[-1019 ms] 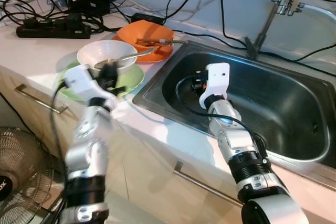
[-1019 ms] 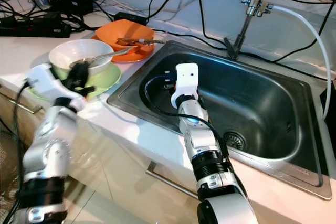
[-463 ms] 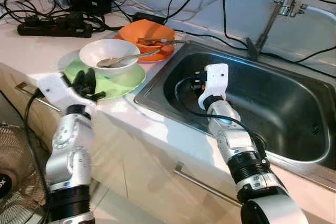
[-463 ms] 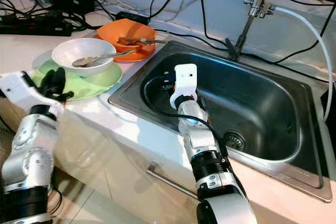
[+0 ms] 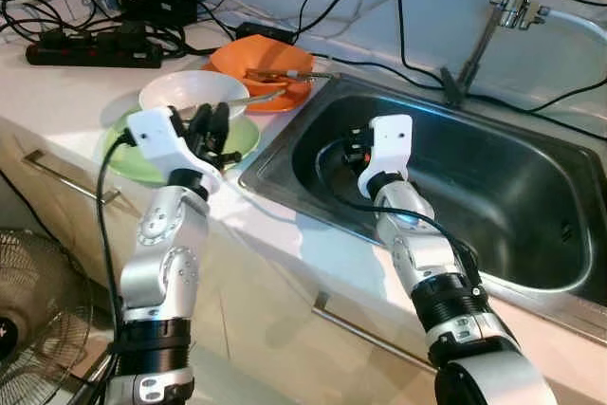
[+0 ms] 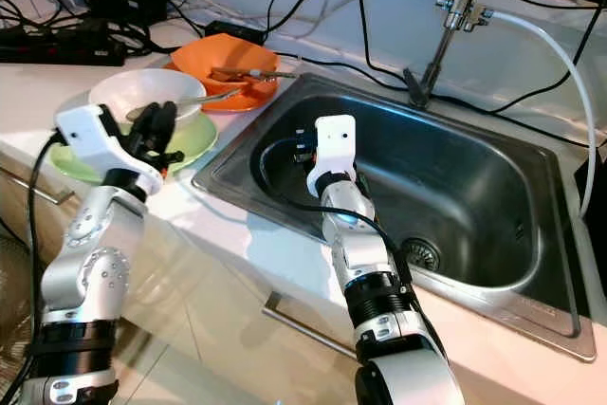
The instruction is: Kitchen organization
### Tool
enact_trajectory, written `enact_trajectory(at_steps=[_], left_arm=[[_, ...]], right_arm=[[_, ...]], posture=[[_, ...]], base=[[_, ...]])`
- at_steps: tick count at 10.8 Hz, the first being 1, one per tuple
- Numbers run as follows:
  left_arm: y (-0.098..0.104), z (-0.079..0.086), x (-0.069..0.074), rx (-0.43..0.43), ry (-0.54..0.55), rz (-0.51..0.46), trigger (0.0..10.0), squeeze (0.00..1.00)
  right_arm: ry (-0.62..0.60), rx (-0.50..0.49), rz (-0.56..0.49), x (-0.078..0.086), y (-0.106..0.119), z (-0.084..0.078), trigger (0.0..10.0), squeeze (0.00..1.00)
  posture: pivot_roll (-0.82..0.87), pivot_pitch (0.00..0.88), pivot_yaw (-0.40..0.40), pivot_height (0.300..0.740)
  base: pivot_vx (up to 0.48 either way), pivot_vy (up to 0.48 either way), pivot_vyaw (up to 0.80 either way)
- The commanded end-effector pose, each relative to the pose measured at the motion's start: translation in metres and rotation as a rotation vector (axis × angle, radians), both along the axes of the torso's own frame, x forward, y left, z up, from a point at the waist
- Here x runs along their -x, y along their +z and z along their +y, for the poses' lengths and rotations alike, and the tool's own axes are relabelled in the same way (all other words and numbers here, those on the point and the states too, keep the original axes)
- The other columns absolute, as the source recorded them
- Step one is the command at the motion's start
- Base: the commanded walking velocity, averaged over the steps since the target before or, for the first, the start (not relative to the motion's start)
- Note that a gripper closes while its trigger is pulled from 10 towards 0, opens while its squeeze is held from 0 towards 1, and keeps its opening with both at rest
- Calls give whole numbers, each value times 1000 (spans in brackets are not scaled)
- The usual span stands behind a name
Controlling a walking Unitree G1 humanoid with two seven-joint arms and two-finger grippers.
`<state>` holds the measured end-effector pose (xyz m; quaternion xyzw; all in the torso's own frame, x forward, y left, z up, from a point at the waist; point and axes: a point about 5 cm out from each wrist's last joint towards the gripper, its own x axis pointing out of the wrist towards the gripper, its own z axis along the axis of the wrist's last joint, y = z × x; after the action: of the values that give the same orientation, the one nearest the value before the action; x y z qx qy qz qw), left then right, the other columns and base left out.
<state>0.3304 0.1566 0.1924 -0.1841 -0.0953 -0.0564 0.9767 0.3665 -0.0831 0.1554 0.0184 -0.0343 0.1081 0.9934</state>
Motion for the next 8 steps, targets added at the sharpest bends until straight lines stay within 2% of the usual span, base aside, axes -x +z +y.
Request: enact_trajectory(at_steps=[1,3,8], left_arm=[[-2,-1,-7,14,-14,9,10000,0],[-4,4,-10,54,1,22,10000,0],[-4,31,2,55,110,18,10000,0]], right_arm=[[-10,-5,-22,-3,7,-2,10000,0],[-13,-6,-25,-3,7,-3,10000,0],[-10,-6,-23,-3,8,-3,10000,0]], posture=[[236,4,-81,740],[232,5,-78,740],[250,6,-88,740]], base=[[0,0,0],[0,0,0],[0,0,0]])
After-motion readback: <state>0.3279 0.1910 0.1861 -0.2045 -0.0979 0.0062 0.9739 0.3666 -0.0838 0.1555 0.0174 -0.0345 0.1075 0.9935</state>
